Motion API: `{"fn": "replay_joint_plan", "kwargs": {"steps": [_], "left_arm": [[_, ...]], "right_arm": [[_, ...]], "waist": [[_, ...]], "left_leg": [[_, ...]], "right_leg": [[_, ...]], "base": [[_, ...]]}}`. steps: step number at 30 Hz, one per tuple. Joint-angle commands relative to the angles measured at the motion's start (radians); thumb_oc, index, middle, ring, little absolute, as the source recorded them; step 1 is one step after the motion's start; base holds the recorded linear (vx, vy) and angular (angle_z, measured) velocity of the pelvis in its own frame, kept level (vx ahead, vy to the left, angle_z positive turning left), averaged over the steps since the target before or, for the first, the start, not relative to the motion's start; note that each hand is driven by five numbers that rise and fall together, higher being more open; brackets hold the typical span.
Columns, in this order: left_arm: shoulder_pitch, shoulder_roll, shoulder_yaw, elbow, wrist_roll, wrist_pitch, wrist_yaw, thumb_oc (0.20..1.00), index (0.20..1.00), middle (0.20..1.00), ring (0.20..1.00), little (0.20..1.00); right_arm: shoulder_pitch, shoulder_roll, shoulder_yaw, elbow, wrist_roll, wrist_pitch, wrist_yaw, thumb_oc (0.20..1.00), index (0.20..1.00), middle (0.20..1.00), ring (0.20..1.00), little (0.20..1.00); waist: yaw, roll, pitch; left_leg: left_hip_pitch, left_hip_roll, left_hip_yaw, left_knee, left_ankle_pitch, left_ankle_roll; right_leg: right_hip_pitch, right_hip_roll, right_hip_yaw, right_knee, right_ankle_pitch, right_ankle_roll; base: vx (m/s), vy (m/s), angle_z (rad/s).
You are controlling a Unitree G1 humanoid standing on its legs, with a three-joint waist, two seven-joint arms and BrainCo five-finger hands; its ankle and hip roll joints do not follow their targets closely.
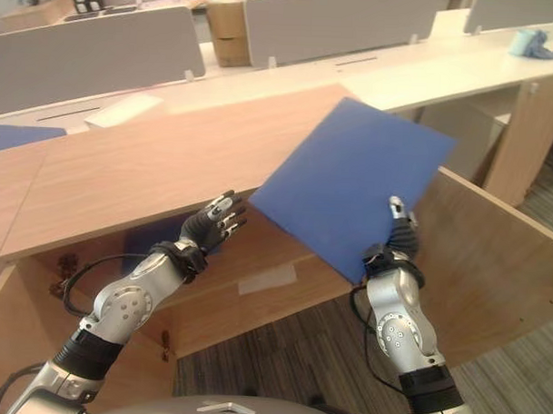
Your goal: Put the empty folder in the office cabinet
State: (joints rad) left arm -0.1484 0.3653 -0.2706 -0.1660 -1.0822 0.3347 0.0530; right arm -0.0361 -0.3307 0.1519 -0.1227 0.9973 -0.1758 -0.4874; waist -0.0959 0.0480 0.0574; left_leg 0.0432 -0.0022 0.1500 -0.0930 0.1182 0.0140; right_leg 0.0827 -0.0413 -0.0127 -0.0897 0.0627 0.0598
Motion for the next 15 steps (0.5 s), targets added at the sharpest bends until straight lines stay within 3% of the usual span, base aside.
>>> {"fn": "replay_joint_plan", "kwargs": {"steps": [1, 8, 15], "left_arm": [[-0.021, 0.016, 0.038, -0.028, 0.034, -0.070, 0.001, 1.000, 1.000, 1.000, 1.000, 1.000], [0.005, 0.026, 0.069, -0.048, 0.024, -0.065, 0.001, 1.000, 1.000, 1.000, 1.000, 1.000], [0.010, 0.027, 0.086, -0.054, 0.043, -0.072, 0.030, 1.000, 1.000, 1.000, 1.000, 1.000]], "right_arm": [[-0.067, 0.024, -0.064, -0.076, -0.092, -0.085, -0.049, 0.200, 0.200, 0.200, 0.200, 0.200], [-0.008, 0.019, -0.132, -0.064, -0.067, -0.039, -0.019, 0.200, 0.200, 0.200, 0.200, 0.200], [0.049, 0.015, -0.089, -0.052, -0.035, 0.148, 0.132, 0.200, 0.200, 0.200, 0.200, 0.200]], "waist": [[-0.009, -0.026, 0.016], [-0.030, -0.020, 0.023], [-0.041, -0.027, 0.028]], "left_leg": [[0.064, 0.019, -0.009, 0.006, -0.175, -0.004], [0.066, 0.017, -0.002, 0.006, -0.177, -0.007], [0.063, 0.015, 0.006, 0.006, -0.178, -0.007]], "right_leg": [[0.009, -0.016, -0.034, 0.002, -0.044, 0.038], [0.005, -0.015, -0.024, 0.002, -0.043, 0.041], [-0.002, -0.015, -0.016, 0.002, -0.044, 0.043]], "base": [[0.01, 0.036, -0.18], [0.00, 0.014, -0.04], [0.00, 0.001, -0.01]]}}
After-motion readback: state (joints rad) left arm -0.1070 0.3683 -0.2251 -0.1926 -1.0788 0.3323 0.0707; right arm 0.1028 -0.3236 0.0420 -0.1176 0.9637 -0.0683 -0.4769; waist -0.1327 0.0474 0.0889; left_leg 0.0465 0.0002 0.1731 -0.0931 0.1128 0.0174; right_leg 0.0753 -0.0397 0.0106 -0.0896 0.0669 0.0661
